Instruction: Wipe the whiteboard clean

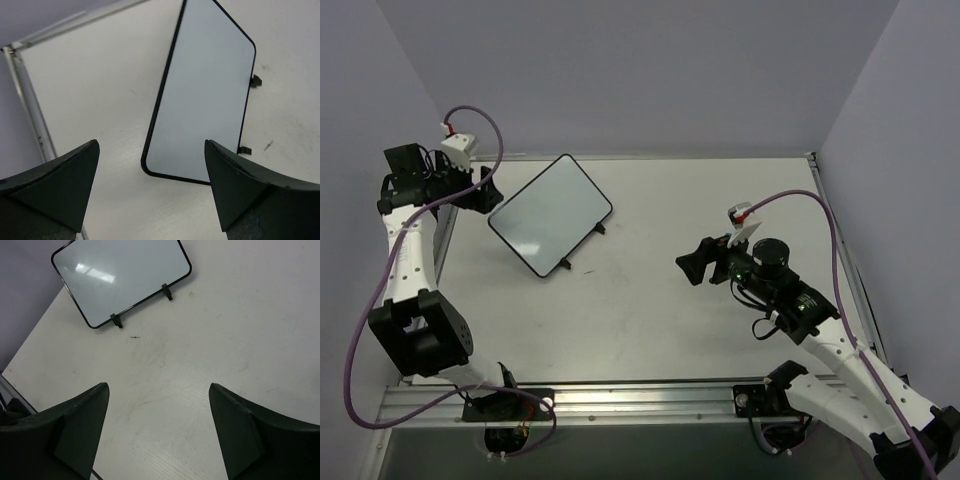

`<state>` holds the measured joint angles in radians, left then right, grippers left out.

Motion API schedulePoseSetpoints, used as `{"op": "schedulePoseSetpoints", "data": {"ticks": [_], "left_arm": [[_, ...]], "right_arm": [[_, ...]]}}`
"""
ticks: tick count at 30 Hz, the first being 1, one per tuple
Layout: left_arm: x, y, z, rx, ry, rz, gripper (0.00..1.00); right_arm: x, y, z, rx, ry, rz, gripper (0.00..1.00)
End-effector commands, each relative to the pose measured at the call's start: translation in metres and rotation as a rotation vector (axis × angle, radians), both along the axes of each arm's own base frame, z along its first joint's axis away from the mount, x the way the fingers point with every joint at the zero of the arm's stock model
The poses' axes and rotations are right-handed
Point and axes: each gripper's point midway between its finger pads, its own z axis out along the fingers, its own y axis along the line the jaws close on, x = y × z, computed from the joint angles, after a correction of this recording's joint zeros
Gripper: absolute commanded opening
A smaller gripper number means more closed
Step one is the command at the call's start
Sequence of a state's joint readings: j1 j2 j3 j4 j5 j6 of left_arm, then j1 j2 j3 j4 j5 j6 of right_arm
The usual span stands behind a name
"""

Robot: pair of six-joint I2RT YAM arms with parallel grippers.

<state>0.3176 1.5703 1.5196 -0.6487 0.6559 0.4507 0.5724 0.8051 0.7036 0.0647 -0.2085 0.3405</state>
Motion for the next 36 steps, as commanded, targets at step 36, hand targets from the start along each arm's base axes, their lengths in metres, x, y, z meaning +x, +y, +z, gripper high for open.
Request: {"op": "schedulePoseSetpoints", "data": {"ticks": [36], "left_arm": [[-0.261,-0.003,0.088,-0.089,-0.393,0.722,0.94]], "right_arm": [[-0.012,-0.203,0.102,-0.408,-0.155,-0.950,1.00]]}}
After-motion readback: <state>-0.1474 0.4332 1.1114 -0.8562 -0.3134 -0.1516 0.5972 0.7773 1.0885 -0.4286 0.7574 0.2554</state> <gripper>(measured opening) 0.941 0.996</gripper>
